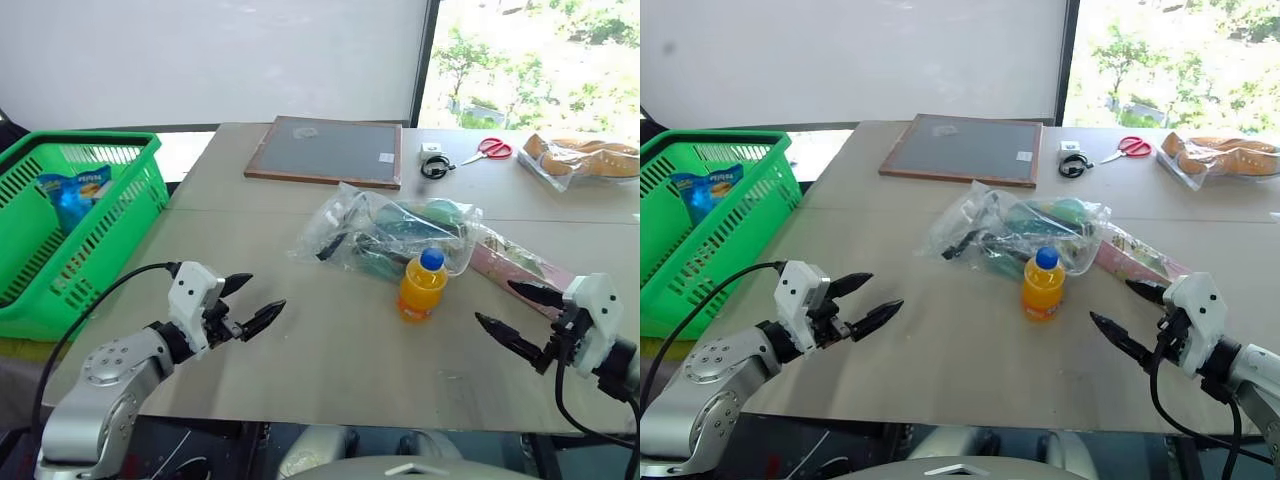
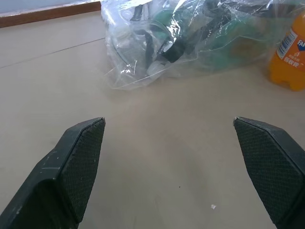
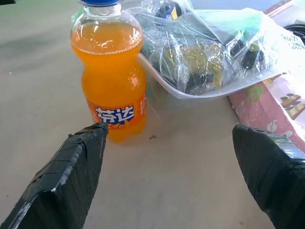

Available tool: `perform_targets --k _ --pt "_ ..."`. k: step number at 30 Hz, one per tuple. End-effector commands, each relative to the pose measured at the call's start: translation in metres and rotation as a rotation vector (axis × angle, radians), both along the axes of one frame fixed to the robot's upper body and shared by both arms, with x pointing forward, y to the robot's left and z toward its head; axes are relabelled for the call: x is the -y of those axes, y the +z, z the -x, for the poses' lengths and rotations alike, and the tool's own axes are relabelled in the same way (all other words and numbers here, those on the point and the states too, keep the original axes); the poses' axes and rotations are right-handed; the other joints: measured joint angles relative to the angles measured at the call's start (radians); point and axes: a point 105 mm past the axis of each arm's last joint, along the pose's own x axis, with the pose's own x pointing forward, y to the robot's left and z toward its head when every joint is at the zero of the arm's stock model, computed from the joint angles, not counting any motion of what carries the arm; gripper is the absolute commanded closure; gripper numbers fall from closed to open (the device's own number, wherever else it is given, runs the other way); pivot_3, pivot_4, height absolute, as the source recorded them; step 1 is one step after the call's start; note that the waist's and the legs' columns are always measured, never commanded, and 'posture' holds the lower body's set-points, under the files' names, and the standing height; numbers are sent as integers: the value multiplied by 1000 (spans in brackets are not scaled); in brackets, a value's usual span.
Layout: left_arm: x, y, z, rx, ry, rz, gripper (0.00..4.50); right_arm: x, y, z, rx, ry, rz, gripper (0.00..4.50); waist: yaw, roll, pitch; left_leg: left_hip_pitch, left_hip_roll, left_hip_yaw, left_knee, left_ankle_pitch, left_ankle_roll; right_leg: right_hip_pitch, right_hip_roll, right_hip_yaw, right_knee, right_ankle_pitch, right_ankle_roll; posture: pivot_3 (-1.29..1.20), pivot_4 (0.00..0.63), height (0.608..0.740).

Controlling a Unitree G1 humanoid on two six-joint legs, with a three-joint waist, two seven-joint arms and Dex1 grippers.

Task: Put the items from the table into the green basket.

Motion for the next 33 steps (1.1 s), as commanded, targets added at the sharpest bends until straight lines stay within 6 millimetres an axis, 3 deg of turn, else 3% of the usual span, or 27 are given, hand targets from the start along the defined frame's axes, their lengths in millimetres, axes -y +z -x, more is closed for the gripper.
perform_targets --k 1,4,12,16,18,21,27,29,33 --pt "5 16 -4 55 -31 7 45 -8 9 -1 39 35 -1 0 0 0 0 0 0 0 0 0 0 0 0 0 0 0 0 85 41 740" --pt "14 31 -9 98 -71 49 45 -7 7 -1 38 54 10 0 0 0 0 0 0 0 0 0 0 0 0 -1 0 0 0 83 37 740" --pt "32 46 -19 161 -135 19 45 -12 2 -1 44 70 -10 0 -3 0 -1 0 0 0 0 2 -4 0 0 0 0 0 0 75 28 740" --pt "42 52 -30 193 -176 -40 45 -25 21 15 94 223 -87 0 -1 0 -1 0 0 0 1 2 -4 0 0 0 0 0 0 69 19 740" --pt "48 49 -35 191 -219 -110 45 -35 44 25 175 302 -125 0 -2 0 -1 0 0 0 1 4 -1 0 0 0 0 0 0 56 16 740" --pt "55 46 -42 175 -279 -174 45 -43 59 29 234 343 -99 0 -8 1 -2 0 0 0 1 3 -2 0 0 0 1 0 0 21 12 740" --pt "77 46 -70 147 -378 -234 45 -49 65 30 236 292 31 0 -26 -2 -4 0 0 0 1 4 -1 0 0 -1 1 0 0 -74 10 740" --pt "87 43 -88 164 -416 -275 45 -53 69 34 244 278 30 0 -36 -2 -4 -1 0 0 2 4 -2 0 0 -1 0 0 0 -113 16 740" --pt "111 25 -112 154 -533 -383 45 -57 67 39 248 246 62 0 -69 -3 -4 -1 0 0 3 4 -1 1 0 -1 0 0 1 -179 24 740"
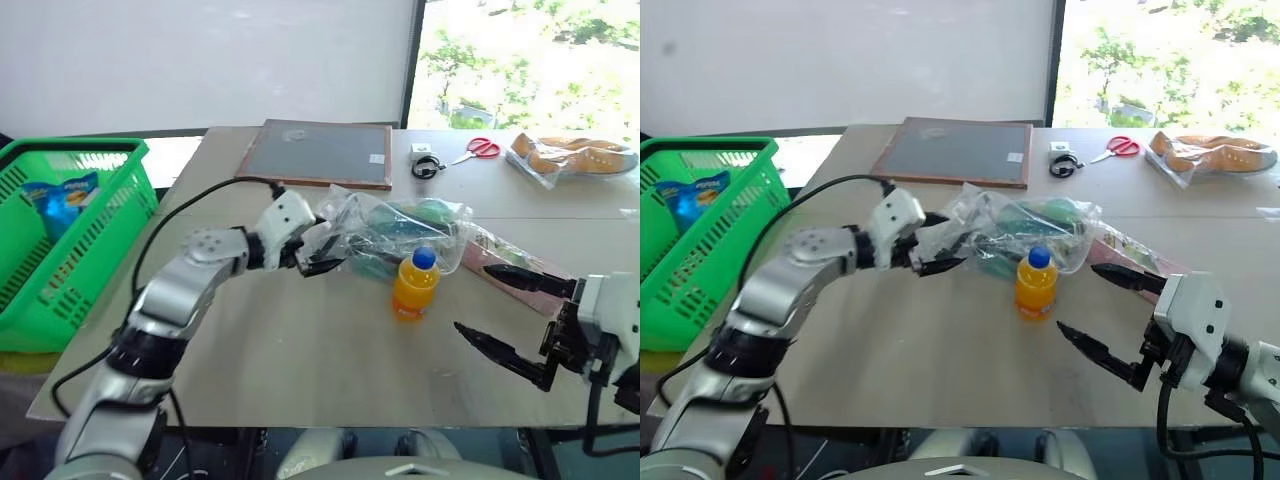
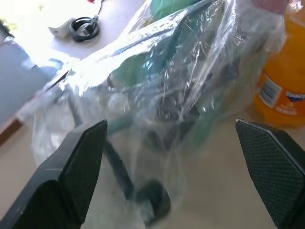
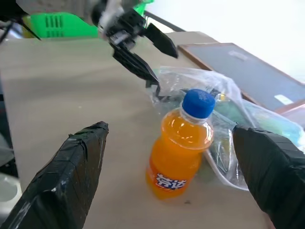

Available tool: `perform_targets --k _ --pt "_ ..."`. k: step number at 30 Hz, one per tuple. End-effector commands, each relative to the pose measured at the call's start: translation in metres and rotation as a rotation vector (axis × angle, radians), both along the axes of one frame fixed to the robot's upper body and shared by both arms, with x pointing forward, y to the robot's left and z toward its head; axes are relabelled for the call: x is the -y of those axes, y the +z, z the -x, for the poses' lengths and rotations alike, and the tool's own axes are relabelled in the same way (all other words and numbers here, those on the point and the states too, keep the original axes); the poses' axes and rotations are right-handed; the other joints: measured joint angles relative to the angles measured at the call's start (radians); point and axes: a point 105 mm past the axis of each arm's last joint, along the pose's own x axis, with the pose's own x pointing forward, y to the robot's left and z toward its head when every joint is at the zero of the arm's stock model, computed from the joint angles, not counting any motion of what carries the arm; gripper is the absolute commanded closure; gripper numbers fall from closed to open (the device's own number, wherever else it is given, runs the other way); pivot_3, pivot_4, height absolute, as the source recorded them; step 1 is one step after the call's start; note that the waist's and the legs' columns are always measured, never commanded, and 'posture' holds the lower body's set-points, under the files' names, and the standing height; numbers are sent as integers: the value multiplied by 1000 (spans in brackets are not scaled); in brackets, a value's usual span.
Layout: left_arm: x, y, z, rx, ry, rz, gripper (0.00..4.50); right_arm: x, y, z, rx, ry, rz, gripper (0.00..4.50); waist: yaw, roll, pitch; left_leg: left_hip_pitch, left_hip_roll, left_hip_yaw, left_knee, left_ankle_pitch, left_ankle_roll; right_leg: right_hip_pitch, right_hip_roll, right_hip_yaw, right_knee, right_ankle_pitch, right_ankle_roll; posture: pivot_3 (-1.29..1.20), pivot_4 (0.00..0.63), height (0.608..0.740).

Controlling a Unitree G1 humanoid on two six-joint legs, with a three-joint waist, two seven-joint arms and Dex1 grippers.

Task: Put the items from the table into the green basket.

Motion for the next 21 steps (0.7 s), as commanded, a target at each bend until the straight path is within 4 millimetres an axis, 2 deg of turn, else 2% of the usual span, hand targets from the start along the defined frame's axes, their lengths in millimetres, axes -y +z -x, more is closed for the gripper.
perform_targets --k 1,2,5,9,12,14,16,19,21 --pt "15 -23 -12 7 -114 -149 45 -2 2 6 37 -23 45 0 -28 0 0 0 0 0 0 0 0 0 0 0 -1 0 0 -192 26 740" --pt "17 -31 -15 -10 -132 -185 45 -2 0 7 39 -28 49 0 -39 0 0 0 0 0 0 0 1 1 0 0 -1 0 0 -204 29 740" --pt "19 -44 -26 -24 -142 -230 851 -3 -1 8 45 -47 34 0 -88 0 0 0 0 0 1 0 1 1 0 0 -1 0 0 -233 36 740" --pt "19 -45 -27 -9 -158 -217 2755 -6 -3 9 51 -60 16 0 -128 1 0 1 0 0 1 0 2 1 0 1 -1 0 1 -259 46 740" --pt "12 -32 -31 30 -109 -148 3699 -7 -5 9 47 -70 16 0 -140 2 0 2 0 -1 2 -2 6 3 -1 0 0 1 3 -253 48 740" --pt "-6 -9 -36 70 -14 -50 3699 -10 -4 7 48 -59 11 0 -144 2 1 2 0 -1 2 -2 6 3 -1 0 0 2 4 -237 48 740" --pt "-33 10 -40 102 105 -2 3699 -12 -2 6 49 -46 13 0 -160 2 3 1 0 -1 3 -2 6 2 0 0 0 2 4 -209 46 740" --pt "-81 27 -40 157 289 -23 3699 -15 -1 3 49 -32 21 0 -170 1 3 1 0 -2 2 0 2 1 0 0 0 2 4 -159 39 740" --pt "-108 30 -34 156 392 -52 3699 -18 -1 0 50 -14 22 0 -172 2 3 1 0 -2 1 0 2 0 1 1 0 2 4 -133 35 740"
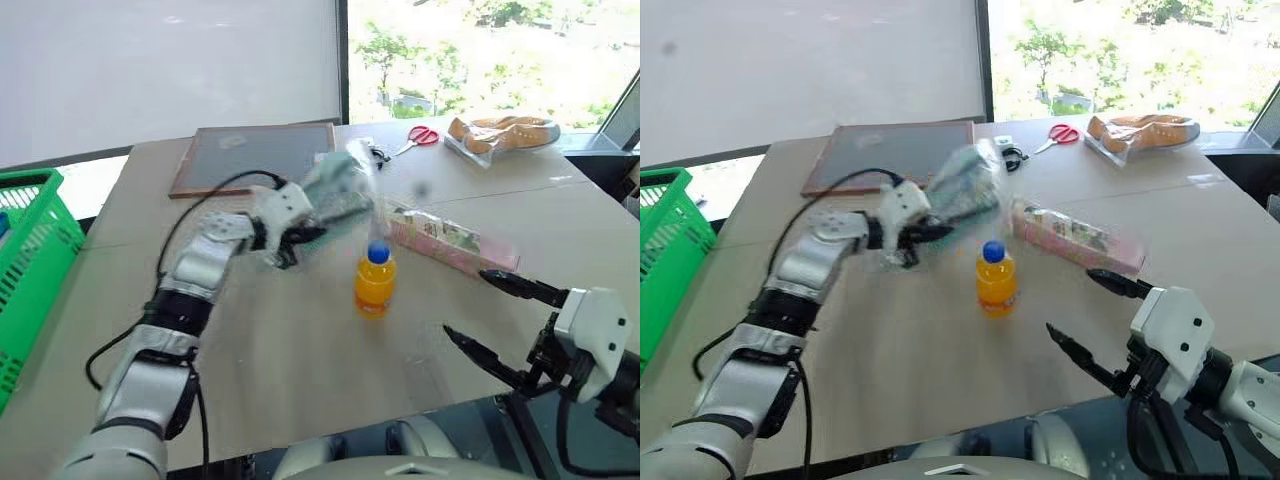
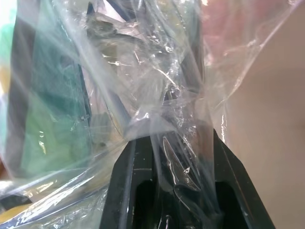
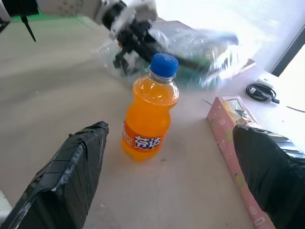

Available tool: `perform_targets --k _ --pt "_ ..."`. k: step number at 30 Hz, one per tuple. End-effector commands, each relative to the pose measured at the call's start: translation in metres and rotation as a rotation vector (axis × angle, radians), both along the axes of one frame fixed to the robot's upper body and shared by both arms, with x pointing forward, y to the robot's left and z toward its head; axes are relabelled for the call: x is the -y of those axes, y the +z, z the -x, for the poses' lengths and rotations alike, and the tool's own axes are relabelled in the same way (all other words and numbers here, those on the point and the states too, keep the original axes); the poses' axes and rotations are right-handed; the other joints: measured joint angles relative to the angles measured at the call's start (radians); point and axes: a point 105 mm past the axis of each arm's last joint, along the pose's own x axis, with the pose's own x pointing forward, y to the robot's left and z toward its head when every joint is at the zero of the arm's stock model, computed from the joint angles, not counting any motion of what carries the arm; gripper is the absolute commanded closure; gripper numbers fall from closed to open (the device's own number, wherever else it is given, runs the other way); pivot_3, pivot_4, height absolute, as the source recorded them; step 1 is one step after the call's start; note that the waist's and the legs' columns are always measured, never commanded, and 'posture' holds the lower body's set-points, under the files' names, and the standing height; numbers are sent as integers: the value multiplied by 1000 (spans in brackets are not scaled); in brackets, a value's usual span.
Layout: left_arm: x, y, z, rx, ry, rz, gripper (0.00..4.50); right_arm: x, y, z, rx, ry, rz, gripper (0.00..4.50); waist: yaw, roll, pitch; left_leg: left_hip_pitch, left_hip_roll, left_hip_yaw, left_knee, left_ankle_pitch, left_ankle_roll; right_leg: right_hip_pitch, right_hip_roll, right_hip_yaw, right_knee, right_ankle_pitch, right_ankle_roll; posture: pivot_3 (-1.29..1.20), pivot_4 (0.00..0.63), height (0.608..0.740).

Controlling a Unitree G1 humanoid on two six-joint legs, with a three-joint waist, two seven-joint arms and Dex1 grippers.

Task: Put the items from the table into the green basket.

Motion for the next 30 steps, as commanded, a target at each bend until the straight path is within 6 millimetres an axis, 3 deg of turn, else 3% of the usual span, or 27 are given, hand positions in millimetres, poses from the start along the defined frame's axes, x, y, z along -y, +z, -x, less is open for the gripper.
perform_targets --k 1,3,8,10,14,15,16,19,21,25,30 --pt "-46 30 5 90 186 -14 3699 -7 5 -2 17 41 -4 0 4 0 0 0 0 0 0 0 0 0 0 0 0 0 0 -97 29 740" --pt "-81 20 14 48 327 -61 3699 -9 5 -8 16 68 -7 0 17 0 0 0 0 0 0 0 0 0 0 0 -1 0 0 -68 24 740" --pt "-115 0 33 -86 495 -55 3699 -9 7 -17 11 103 -5 0 81 -2 0 0 0 0 0 0 0 0 0 0 -1 0 0 -25 25 740" --pt "-118 -4 42 -132 505 -55 2728 -8 8 -20 10 108 -3 0 107 -3 0 0 0 0 0 0 0 -1 0 -1 0 0 0 -14 26 740" --pt "-107 10 43 -102 491 18 796 -4 10 -28 8 85 -7 0 133 -3 0 0 0 0 0 -1 -1 0 -1 -1 0 0 0 -5 27 740" --pt "-91 23 44 -67 419 97 285 2 12 -34 10 42 -17 0 134 -3 0 0 0 0 0 -1 -1 0 -1 -1 0 0 0 -5 28 740" --pt "-75 36 46 -37 336 168 102 7 14 -39 4 8 -29 0 136 -3 0 0 0 0 0 -1 -1 0 -1 -1 0 0 0 -5 30 740" --pt "-31 76 63 29 123 348 102 31 17 -55 -63 -90 -42 0 141 -4 0 -1 0 1 1 -1 -1 0 -1 -1 -1 0 0 5 36 740" --pt "-9 88 78 -1 17 437 102 51 17 -68 -78 -186 -1 0 143 -5 1 -1 0 1 1 -1 0 0 -1 -1 -1 0 0 9 36 740" --pt "22 89 101 -61 -133 485 102 75 7 -85 -167 -251 89 0 138 -1 0 1 0 2 0 0 0 0 -1 0 0 0 -1 40 37 740" --pt "52 69 127 -107 -247 457 102 93 -17 -100 -266 -234 213 0 140 0 0 1 0 3 0 0 0 1 0 1 0 0 -1 73 35 740"
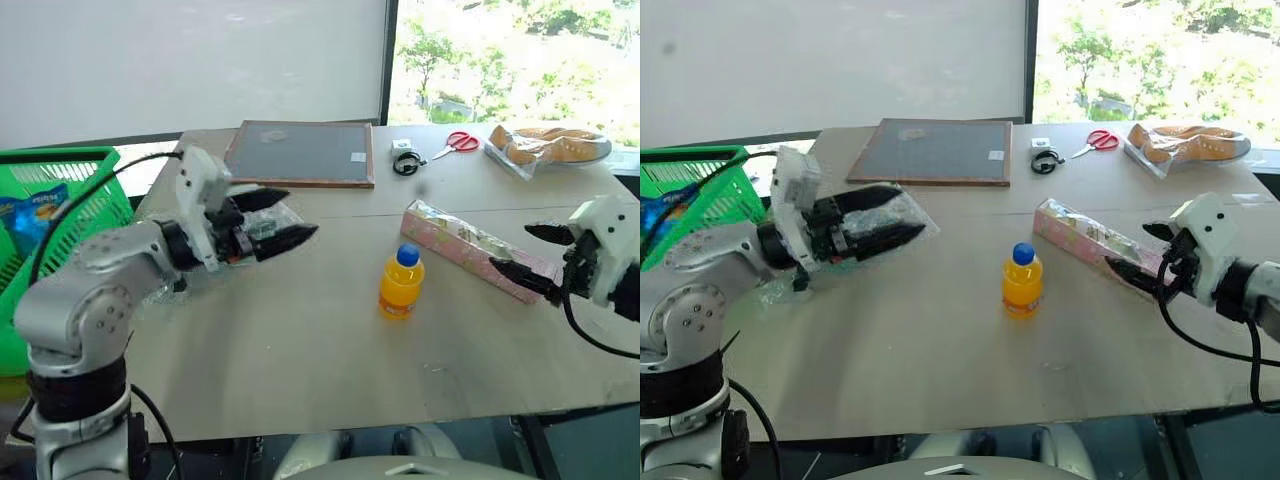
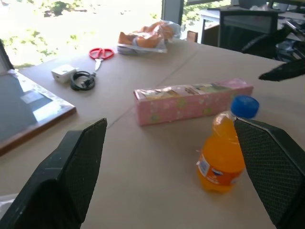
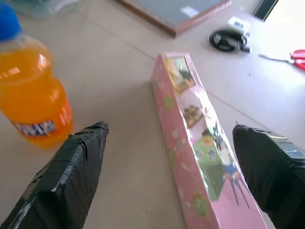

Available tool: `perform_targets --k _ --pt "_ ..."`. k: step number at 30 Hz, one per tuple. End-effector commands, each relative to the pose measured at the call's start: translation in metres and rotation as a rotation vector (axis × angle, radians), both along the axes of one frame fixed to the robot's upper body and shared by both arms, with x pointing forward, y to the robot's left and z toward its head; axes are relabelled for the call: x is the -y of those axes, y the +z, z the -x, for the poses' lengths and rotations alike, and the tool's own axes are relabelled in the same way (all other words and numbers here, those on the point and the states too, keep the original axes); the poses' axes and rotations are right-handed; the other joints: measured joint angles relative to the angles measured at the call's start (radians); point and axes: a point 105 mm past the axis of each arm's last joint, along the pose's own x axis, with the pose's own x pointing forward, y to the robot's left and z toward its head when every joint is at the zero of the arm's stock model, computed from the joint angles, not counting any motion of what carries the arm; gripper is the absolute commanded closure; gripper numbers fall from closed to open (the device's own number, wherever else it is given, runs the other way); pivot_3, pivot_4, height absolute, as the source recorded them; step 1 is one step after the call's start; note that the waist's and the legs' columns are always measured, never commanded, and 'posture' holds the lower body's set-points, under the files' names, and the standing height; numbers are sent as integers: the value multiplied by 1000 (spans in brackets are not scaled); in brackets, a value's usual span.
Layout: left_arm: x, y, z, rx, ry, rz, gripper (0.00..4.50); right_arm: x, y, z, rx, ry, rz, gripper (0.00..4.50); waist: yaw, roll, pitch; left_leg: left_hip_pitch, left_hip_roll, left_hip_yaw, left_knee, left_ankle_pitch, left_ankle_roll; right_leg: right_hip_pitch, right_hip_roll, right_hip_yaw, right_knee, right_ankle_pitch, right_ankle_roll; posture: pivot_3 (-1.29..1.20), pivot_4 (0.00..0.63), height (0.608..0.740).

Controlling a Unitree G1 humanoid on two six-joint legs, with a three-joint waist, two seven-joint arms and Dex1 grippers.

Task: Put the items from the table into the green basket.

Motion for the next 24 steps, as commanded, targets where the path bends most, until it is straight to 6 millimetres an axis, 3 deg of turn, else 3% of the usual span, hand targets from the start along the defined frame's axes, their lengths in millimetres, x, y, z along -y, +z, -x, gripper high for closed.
perform_targets --k 1,6,9,12,17,24 --pt "19 3 18 54 -82 12 102 9 -5 -11 -25 15 64 0 9 -1 0 0 0 0 1 0 0 0 0 0 0 0 0 80 34 740" --pt "29 4 28 131 -91 38 102 18 -16 -29 -76 41 110 0 30 0 0 0 0 1 1 0 0 0 0 0 0 0 0 121 31 740" --pt "22 5 15 166 3 21 102 14 -6 -38 -18 53 55 0 45 -1 0 0 0 1 1 0 0 0 0 0 0 0 0 137 27 740" --pt "18 10 -1 160 44 23 102 1 10 -29 55 118 -52 0 60 -1 0 -1 0 0 0 0 0 0 0 -1 0 0 0 142 27 740" --pt "38 23 -11 166 -159 -11 102 22 -14 -27 37 -10 90 0 106 -3 0 -2 0 -1 2 0 0 0 -1 -2 -1 0 0 81 22 740" --pt "37 24 -3 168 -256 -30 102 46 -28 -47 -92 -101 111 0 43 -1 0 -2 0 2 0 0 0 -3 0 2 0 0 0 67 25 740"
